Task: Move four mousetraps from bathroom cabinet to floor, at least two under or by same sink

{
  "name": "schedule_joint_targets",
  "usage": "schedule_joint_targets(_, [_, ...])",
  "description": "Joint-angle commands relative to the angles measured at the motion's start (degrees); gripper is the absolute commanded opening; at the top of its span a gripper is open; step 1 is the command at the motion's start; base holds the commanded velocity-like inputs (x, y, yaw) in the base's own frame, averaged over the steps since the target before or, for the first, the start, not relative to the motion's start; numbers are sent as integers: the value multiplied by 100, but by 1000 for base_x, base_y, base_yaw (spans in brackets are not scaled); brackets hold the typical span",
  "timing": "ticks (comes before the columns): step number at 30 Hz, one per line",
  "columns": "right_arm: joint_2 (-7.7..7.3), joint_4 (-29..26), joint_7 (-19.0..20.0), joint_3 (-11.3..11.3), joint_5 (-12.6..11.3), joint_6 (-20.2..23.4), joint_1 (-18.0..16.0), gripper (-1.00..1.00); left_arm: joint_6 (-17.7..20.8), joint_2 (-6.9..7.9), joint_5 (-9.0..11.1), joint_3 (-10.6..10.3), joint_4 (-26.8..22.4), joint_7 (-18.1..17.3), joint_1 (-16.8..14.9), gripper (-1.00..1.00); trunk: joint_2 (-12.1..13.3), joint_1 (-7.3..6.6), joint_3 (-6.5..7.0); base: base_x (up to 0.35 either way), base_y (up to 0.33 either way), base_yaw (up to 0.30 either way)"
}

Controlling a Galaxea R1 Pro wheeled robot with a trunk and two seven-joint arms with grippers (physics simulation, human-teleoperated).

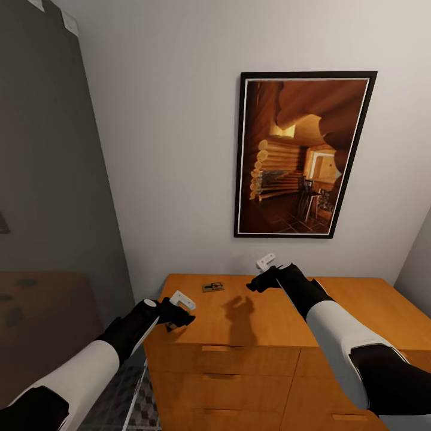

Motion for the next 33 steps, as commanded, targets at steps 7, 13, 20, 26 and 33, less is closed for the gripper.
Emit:
schedule_joint_targets(7, [0, -9, 35, 3, 63, 19, 0, 100, 6, 100, -23, -14, 43, -22, -1, 100, -5, 2, -3, 0, 0, 0])
schedule_joint_targets(13, [0, -9, 34, 3, 61, 22, 0, 100, -14, 203, -23, -12, 136, -19, -1, 100, -5, 2, -3, 0, 0, 0])
schedule_joint_targets(20, [0, -8, 34, 3, 67, 23, 0, 100, -297, 235, -30, -12, 492, -3, -2, 100, -5, 2, -3, 0, 0, 0])
schedule_joint_targets(26, [0, 73, 34, 3, 69, 20, 0, 100, -518, 336, -27, -7, 597, 1, -2, 100, -5, 2, -3, 0, 0, 0])
schedule_joint_targets(33, [0, 138, 35, 3, 64, 19, 0, 100, -586, 350, -24, -17, 616, 3, -2, 100, -5, 2, -3, 0, 0, 0])
